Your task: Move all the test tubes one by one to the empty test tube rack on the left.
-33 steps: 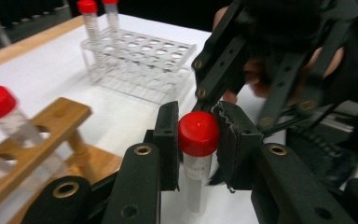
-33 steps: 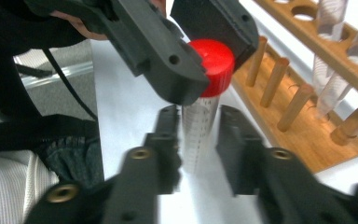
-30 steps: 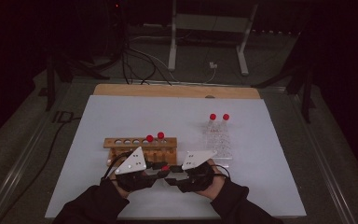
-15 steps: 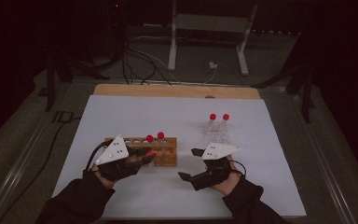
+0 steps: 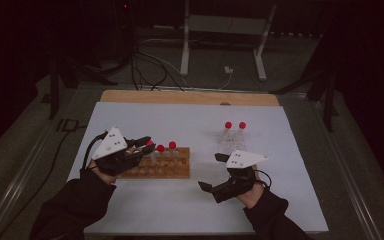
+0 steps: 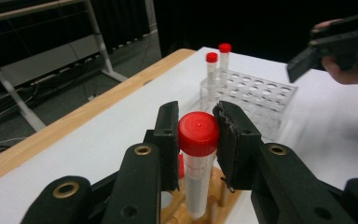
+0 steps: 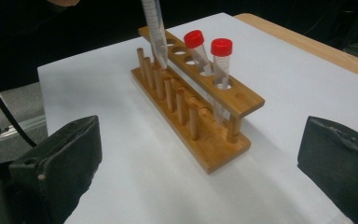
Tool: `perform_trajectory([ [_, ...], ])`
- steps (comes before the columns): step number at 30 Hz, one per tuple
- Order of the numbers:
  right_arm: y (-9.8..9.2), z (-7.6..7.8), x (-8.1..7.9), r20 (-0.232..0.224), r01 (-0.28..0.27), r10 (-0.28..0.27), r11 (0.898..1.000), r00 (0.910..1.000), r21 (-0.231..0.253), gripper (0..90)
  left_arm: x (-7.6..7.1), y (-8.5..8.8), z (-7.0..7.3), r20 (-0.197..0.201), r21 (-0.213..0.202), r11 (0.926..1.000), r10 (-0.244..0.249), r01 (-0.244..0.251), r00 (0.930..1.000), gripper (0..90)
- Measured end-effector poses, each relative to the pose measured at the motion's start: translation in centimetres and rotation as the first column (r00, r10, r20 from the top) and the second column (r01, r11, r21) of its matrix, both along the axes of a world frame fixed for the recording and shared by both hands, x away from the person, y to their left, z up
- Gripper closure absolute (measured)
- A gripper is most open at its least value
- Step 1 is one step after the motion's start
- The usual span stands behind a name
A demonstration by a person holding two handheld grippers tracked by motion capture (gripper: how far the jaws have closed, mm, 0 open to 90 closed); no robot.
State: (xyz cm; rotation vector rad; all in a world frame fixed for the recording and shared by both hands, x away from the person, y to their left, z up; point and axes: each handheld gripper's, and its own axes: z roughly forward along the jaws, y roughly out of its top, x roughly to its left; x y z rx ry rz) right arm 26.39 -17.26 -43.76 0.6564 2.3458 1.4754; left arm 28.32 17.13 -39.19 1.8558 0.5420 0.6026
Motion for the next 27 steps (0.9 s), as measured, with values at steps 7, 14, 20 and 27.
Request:
perform_trajectory([
  [7, 0.0, -0.2, 0.1, 0.001, 0.006, -0.006, 1.000, 1.0000, -0.010, 0.0, 1.4, 0.1, -0.5, 0.029, -0.026, 0.9979, 0.060, -0.059, 0.9978, 72.0],
  [14, -0.1, -0.3, 0.2, -0.001, 0.012, -0.012, 1.000, 0.9999, -0.013, 0.0, 2.3, 0.0, -2.0, 0.000, -0.026, 0.9963, 0.082, -0.082, 0.9966, 72.0],
  [20, -0.1, -0.4, 0.3, -0.009, 0.008, -0.008, 1.000, 0.9999, -0.018, 0.0, 2.8, -0.1, -3.2, -0.029, -0.009, 0.9959, 0.090, -0.090, 0.9955, 72.0],
  [27, -0.2, -0.4, 0.3, -0.015, 0.009, -0.009, 1.000, 0.9999, -0.016, 0.0, 3.1, -0.4, -4.3, -0.056, 0.021, 0.9952, 0.097, -0.095, 0.9937, 71.9],
])
